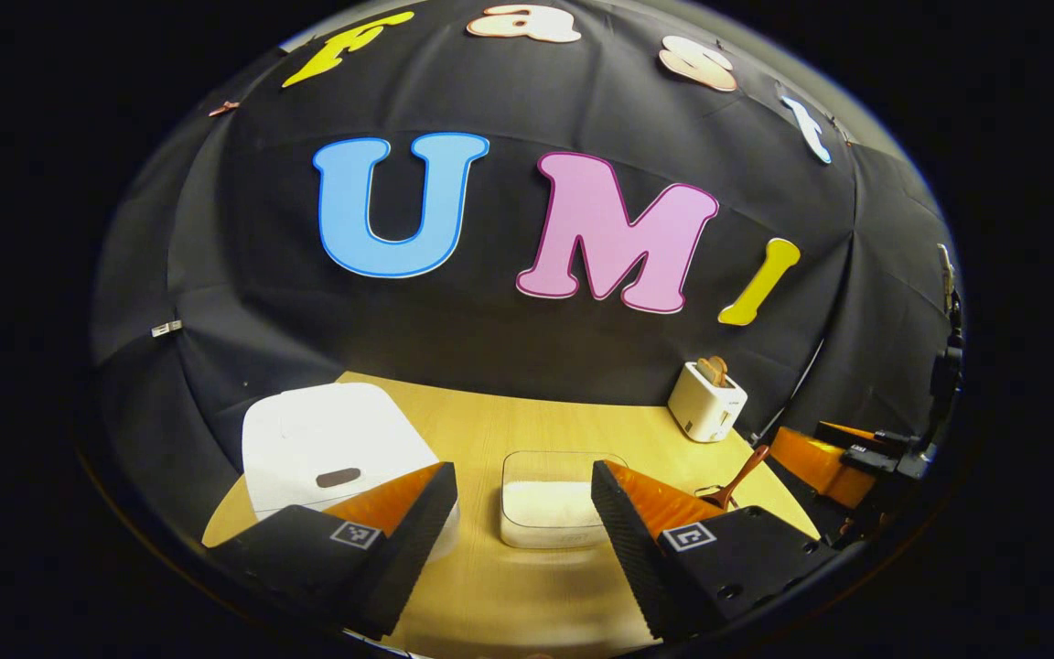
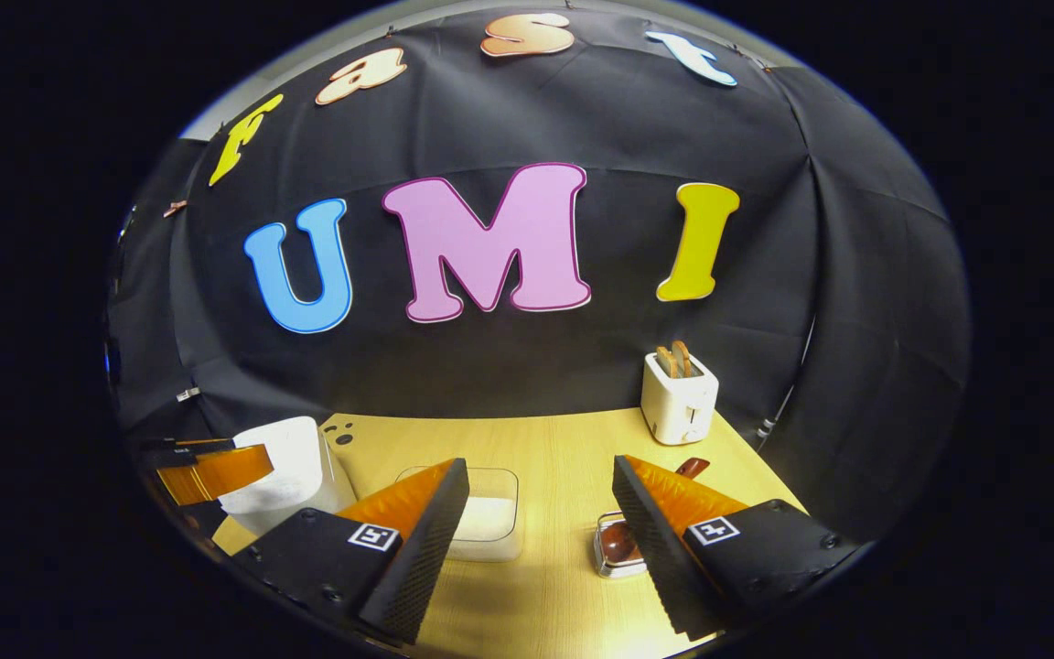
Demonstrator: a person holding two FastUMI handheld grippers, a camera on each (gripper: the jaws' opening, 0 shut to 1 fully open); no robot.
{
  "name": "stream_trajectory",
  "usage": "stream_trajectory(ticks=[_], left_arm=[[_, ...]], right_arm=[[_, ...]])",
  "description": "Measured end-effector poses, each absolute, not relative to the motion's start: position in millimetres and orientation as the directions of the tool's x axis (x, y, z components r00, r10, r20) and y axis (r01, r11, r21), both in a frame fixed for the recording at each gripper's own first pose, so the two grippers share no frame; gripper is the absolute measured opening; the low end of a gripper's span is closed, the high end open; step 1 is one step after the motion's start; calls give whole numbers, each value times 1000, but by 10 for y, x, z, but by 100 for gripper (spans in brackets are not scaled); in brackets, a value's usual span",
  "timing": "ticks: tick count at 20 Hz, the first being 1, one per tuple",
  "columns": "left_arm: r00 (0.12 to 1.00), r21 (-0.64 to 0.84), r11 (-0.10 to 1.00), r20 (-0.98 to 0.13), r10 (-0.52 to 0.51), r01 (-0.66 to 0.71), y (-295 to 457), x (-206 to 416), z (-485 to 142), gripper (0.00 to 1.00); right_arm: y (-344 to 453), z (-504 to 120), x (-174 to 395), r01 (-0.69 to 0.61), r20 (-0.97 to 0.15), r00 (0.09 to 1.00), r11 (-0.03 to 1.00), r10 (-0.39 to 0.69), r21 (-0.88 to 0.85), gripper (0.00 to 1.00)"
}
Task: Close the left gripper, press the button to open the rice cooker; take a wooden spoon from the chopstick holder with the right hand, scoop a spoonful of rice and pour it into the rice cooker, then put the wooden spoon back into the chopstick holder.
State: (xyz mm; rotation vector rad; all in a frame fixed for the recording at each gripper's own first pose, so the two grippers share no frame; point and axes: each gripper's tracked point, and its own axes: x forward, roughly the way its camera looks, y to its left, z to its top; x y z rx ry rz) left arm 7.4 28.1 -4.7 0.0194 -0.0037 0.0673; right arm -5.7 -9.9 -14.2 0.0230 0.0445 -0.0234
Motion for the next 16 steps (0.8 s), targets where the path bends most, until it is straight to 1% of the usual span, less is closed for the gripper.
stream_trajectory(ticks=[13,14,15,16], left_arm=[[998,35,997,-6,67,-67,375,47,-137,96],[998,35,997,-4,69,-68,394,42,-125,92],[998,36,997,1,70,-70,424,44,-110,96],[997,36,997,6,72,-72,443,44,-82,96]], right_arm=[[-104,-344,-72,33,-114,993,998,-26,54,98],[-100,-355,-72,32,-117,993,998,-26,55,99],[-101,-363,-66,33,-120,992,998,-26,57,98],[-106,-368,-62,34,-122,992,998,-26,60,98]])
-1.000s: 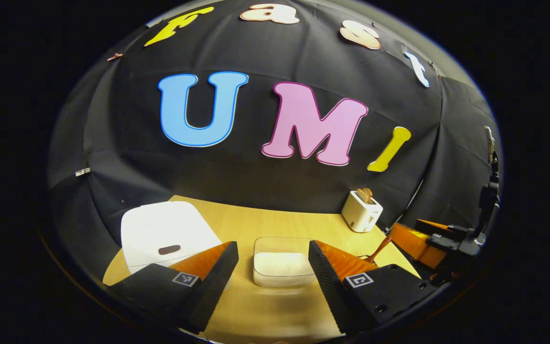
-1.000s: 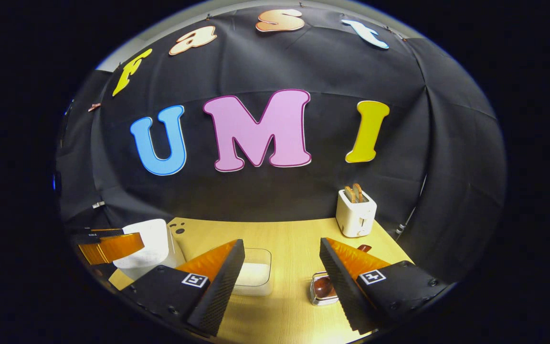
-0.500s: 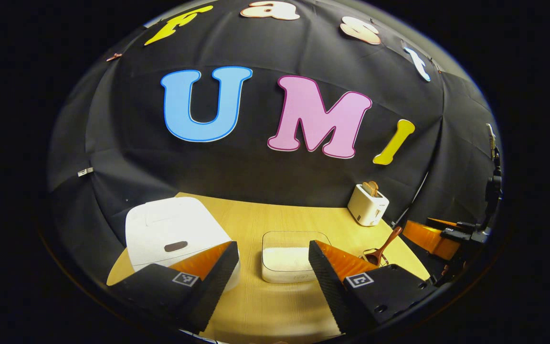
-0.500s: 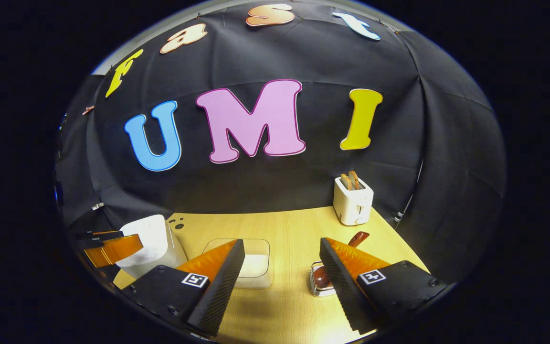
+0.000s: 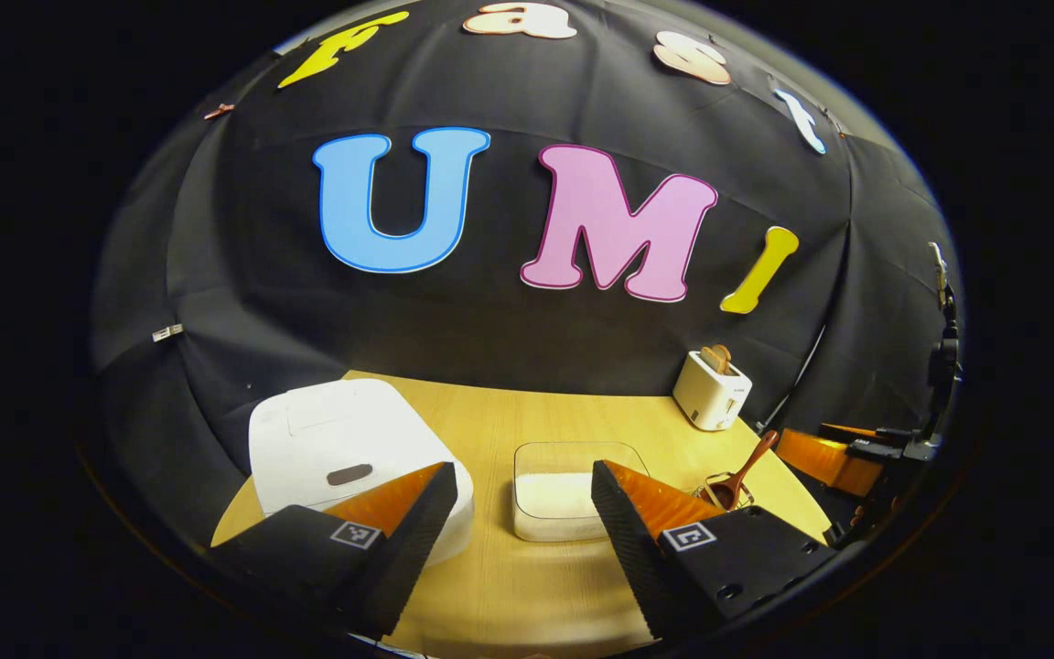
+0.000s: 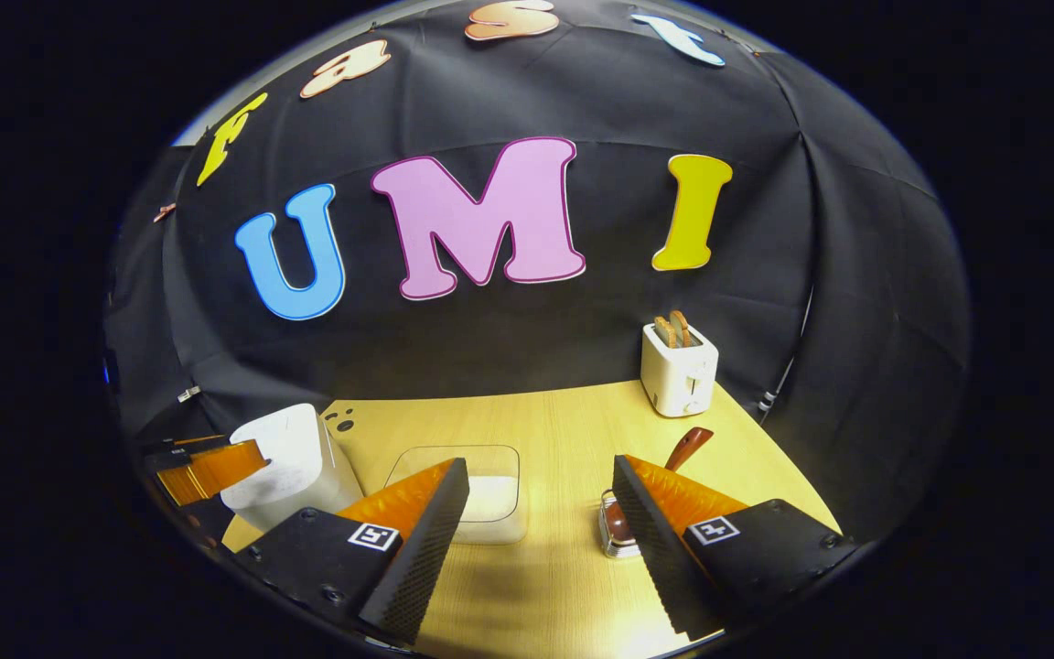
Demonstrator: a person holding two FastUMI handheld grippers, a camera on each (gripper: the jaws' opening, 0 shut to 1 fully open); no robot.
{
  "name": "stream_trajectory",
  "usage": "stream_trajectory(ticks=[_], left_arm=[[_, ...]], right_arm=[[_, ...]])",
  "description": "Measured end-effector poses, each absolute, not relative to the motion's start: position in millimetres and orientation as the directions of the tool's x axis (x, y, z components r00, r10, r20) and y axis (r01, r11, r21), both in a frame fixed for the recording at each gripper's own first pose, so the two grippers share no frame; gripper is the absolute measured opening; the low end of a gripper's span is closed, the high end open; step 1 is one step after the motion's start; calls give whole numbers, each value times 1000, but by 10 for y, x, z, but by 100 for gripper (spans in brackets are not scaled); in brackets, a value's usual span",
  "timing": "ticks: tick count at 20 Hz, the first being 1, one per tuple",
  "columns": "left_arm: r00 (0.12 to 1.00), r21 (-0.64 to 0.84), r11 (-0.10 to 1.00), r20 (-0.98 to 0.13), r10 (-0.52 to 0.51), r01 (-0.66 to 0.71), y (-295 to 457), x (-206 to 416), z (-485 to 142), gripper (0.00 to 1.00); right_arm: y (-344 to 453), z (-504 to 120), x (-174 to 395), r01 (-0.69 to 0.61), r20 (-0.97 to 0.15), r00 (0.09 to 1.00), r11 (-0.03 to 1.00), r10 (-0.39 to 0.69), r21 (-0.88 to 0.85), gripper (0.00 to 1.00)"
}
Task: Close the left gripper, press the button to open the rice cooker; take a wooden spoon from the chopstick holder with the right hand, scoop a spoonful of rice and pour it into the rice cooker, then put the wooden spoon back into the chopstick holder.
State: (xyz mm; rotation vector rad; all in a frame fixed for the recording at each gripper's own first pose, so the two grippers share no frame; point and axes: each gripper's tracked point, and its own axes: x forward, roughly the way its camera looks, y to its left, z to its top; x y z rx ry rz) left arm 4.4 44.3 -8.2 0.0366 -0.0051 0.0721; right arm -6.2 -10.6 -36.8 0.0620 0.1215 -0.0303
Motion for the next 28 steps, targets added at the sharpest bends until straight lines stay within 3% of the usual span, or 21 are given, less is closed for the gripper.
stream_trajectory(ticks=[10,12,15,16,19,22,28], left_arm=[[991,-21,992,45,128,-127,851,95,152,94],[986,-26,988,58,154,-153,1003,96,217,88],[978,9,981,72,194,-195,1209,101,299,65],[975,20,977,70,210,-212,1278,109,314,61],[965,16,966,57,258,-259,1496,175,280,27],[933,3,933,30,360,-360,1882,281,174,6],[928,-125,926,-158,336,-357,2134,520,-322,5]], right_arm=[[-79,-538,8,17,-181,984,997,-2,79,98],[-66,-574,14,10,-192,981,997,6,82,98],[-59,-622,40,5,-208,978,996,13,87,98],[-54,-636,42,4,-211,977,996,14,87,98],[-36,-678,51,1,-224,974,997,17,83,98],[-22,-728,32,-3,-241,970,997,20,72,98],[-1,-838,-15,-7,-277,961,999,21,49,98]])
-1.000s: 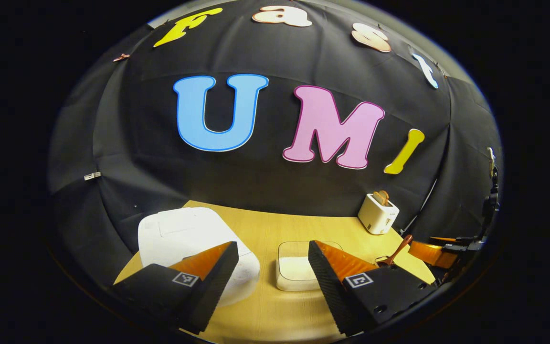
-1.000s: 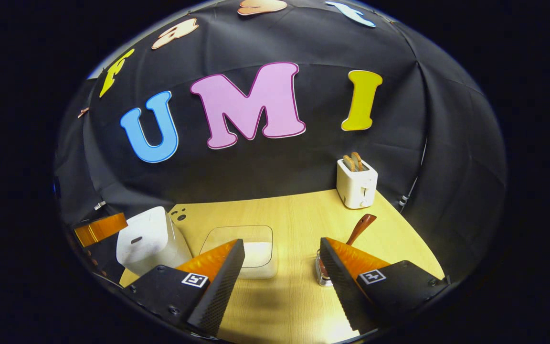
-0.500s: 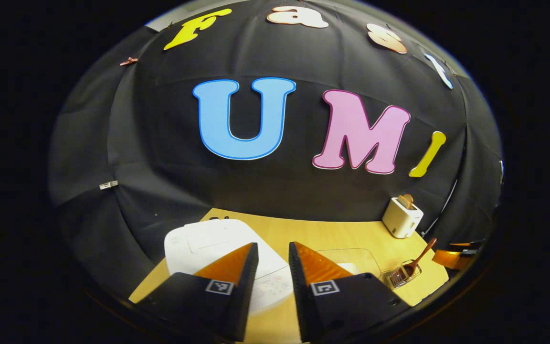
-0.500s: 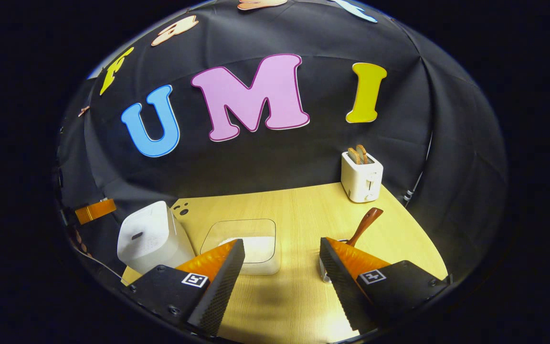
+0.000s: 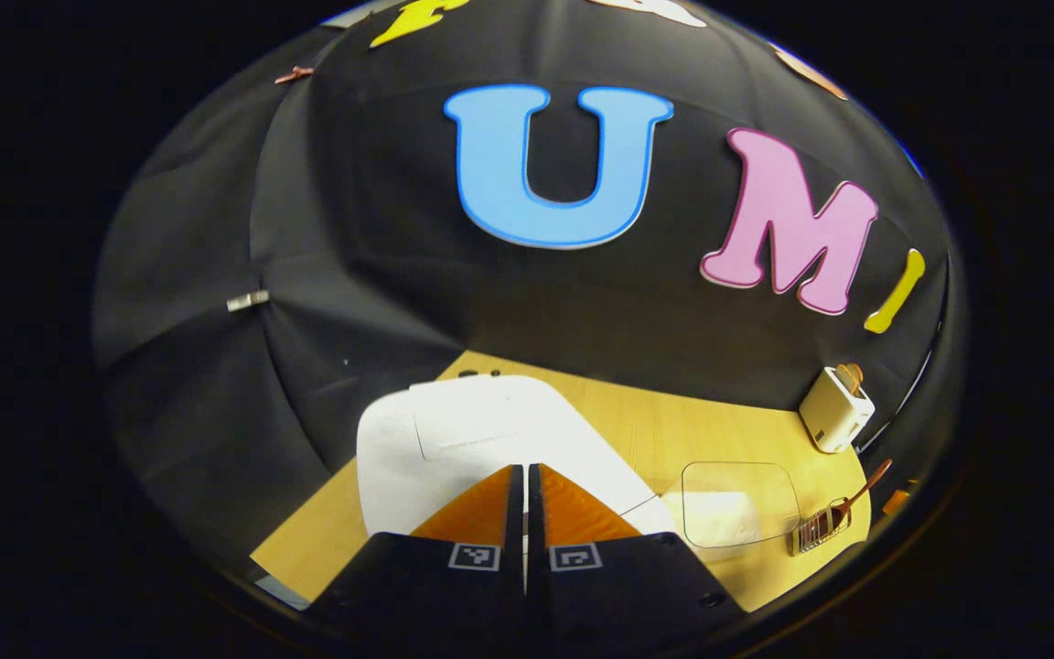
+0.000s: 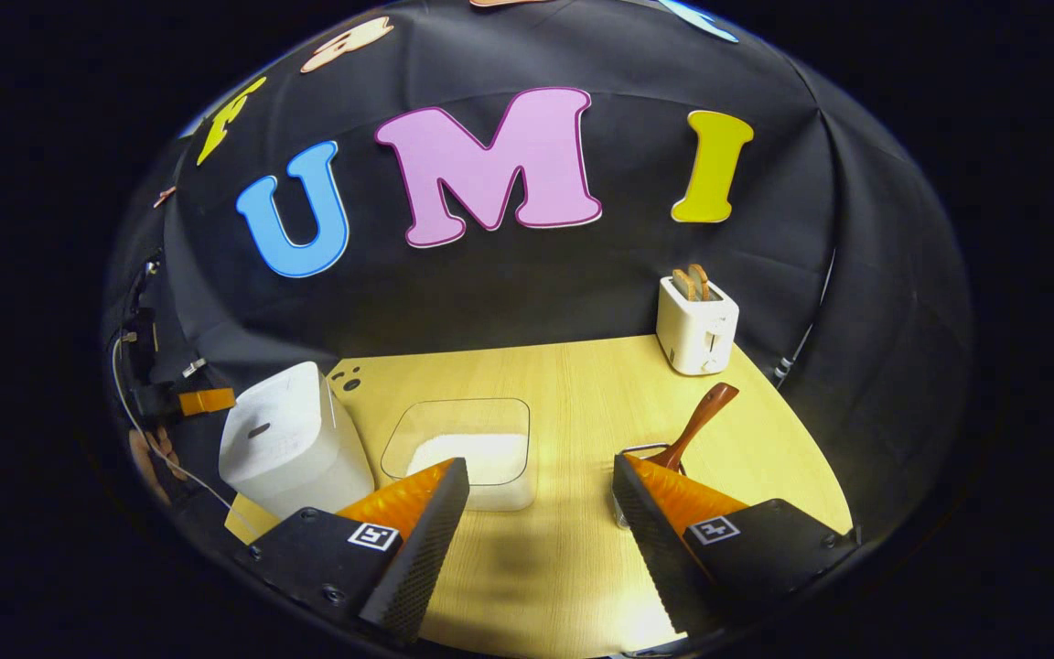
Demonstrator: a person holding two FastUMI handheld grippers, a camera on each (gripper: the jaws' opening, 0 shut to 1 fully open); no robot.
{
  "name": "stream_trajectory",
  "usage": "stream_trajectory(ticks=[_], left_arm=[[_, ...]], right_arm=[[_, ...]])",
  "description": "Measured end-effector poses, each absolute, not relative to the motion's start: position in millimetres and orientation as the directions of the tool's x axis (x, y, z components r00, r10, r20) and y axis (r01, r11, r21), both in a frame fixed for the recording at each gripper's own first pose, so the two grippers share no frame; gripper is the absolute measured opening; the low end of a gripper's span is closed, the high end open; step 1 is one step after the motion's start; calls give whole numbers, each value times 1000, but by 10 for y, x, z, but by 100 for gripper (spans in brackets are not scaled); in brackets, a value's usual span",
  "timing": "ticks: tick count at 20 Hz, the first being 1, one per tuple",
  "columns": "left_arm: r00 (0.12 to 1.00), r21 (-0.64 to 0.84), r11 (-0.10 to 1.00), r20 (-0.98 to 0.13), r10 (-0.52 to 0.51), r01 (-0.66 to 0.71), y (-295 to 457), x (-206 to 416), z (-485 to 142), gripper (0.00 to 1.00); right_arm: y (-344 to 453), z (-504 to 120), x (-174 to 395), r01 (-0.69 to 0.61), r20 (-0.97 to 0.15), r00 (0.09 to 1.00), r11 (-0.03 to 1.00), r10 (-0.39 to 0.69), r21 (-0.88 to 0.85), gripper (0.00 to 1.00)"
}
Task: Close the left gripper, press the button to open the rice cooker; take a wooden spoon from the chopstick holder with the right hand, scoop a spoonful of rice and pour it into the rice cooker, then put the wooden spoon back into the chopstick holder.
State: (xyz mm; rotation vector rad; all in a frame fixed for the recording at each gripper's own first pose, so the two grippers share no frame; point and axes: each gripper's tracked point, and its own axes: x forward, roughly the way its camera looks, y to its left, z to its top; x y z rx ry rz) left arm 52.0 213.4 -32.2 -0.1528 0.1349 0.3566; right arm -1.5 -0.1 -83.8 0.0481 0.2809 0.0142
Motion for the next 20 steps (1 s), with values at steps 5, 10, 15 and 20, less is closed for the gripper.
stream_trajectory(ticks=[5,10,15,20], left_arm=[[912,-174,920,-288,292,-350,2169,647,-711,5],[908,-183,919,-309,283,-349,2133,675,-714,6],[901,-183,916,-326,287,-358,2131,673,-754,6],[897,-186,914,-336,286,-361,2141,676,-769,6]], right_arm=[[-11,-906,-45,-3,-292,956,999,17,47,98],[-34,-972,-77,5,-301,953,998,15,66,99],[-74,-1017,-103,13,-303,953,996,13,83,98],[-103,-1052,-139,19,-309,951,996,10,92,98]])
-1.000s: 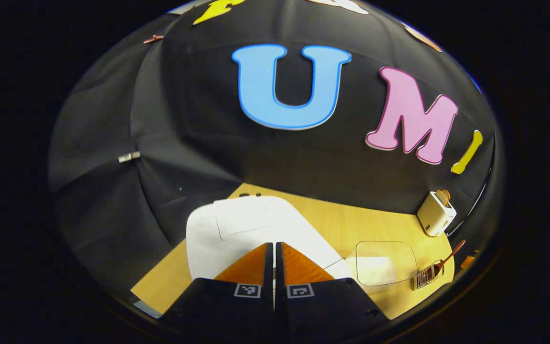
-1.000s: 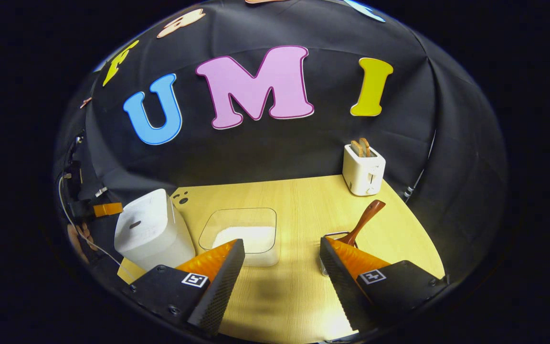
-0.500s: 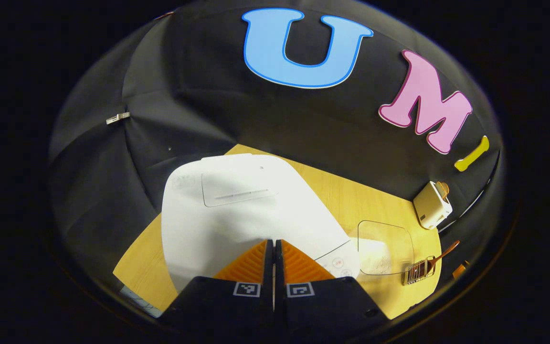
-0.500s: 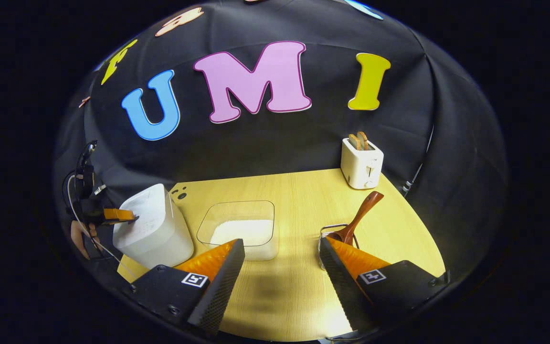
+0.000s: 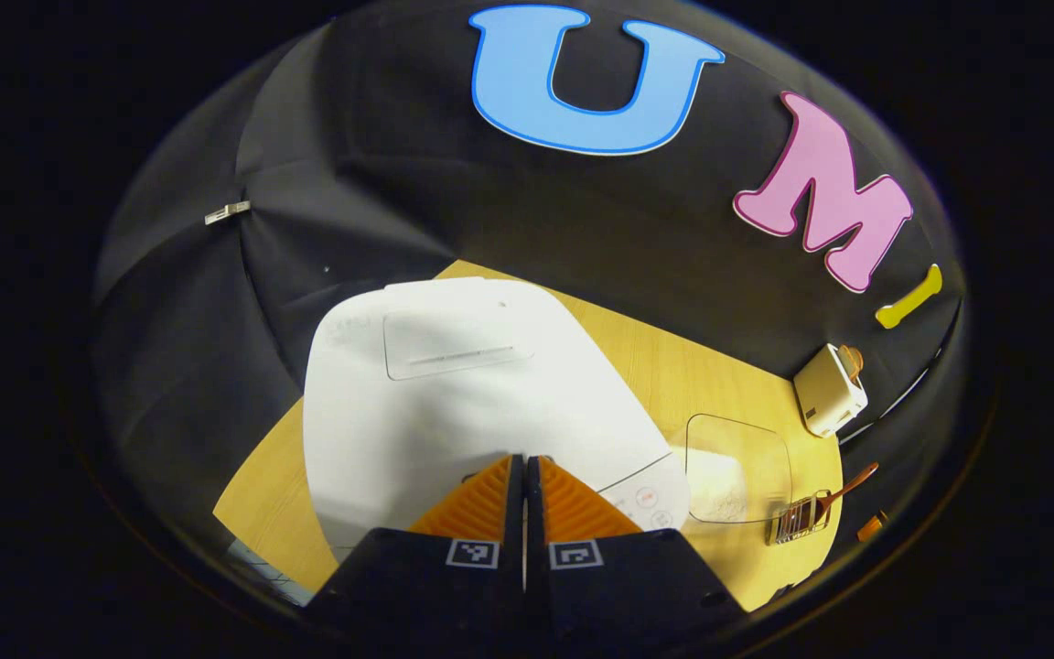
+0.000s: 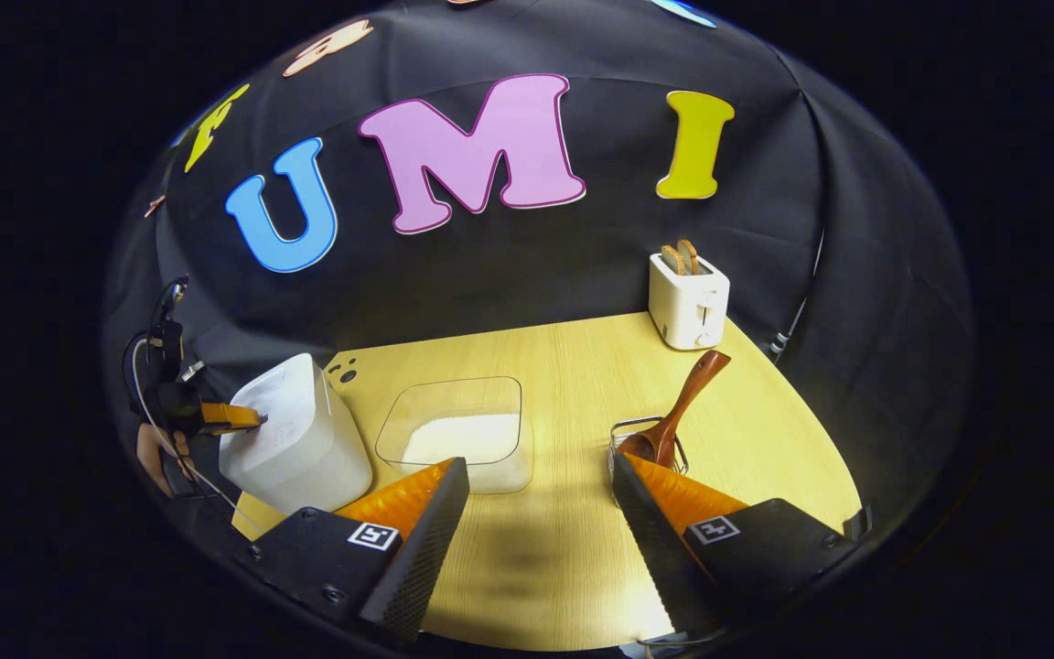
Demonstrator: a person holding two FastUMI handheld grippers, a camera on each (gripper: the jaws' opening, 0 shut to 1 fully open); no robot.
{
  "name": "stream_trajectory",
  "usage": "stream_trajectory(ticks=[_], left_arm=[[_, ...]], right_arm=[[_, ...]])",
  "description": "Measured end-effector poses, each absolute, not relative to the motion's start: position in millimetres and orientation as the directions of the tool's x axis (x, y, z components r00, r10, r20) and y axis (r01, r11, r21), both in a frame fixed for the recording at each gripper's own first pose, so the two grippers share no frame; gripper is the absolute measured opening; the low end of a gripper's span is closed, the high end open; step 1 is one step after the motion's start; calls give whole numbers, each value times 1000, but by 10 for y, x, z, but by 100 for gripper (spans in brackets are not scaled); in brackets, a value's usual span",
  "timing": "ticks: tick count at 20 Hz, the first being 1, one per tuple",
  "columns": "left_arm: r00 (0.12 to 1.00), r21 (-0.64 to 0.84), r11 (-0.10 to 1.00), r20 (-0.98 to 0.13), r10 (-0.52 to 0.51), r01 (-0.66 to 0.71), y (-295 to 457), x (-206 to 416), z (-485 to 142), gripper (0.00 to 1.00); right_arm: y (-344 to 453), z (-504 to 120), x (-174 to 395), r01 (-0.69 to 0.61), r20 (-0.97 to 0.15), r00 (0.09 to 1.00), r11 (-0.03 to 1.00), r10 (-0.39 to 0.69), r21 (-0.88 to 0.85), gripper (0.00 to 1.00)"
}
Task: Close the left gripper, press the button to open the rice cooker; take a wooden spoon from the chopstick holder with the right hand, scoop a spoonful of rice and pour it into the rice cooker, then put the wooden spoon back into the chopstick holder.
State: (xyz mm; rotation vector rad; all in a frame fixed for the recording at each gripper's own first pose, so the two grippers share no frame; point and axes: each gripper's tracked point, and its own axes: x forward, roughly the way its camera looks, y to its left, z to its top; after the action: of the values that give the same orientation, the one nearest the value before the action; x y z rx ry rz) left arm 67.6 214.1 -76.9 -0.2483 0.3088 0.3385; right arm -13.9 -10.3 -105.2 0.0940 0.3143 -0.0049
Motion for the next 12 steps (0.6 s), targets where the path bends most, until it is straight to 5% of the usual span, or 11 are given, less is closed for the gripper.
stream_trajectory(ticks=[12], left_arm=[[929,-39,930,38,368,-366,2130,224,409,6]], right_arm=[[33,-1004,-149,9,-295,955,996,17,85,98]])
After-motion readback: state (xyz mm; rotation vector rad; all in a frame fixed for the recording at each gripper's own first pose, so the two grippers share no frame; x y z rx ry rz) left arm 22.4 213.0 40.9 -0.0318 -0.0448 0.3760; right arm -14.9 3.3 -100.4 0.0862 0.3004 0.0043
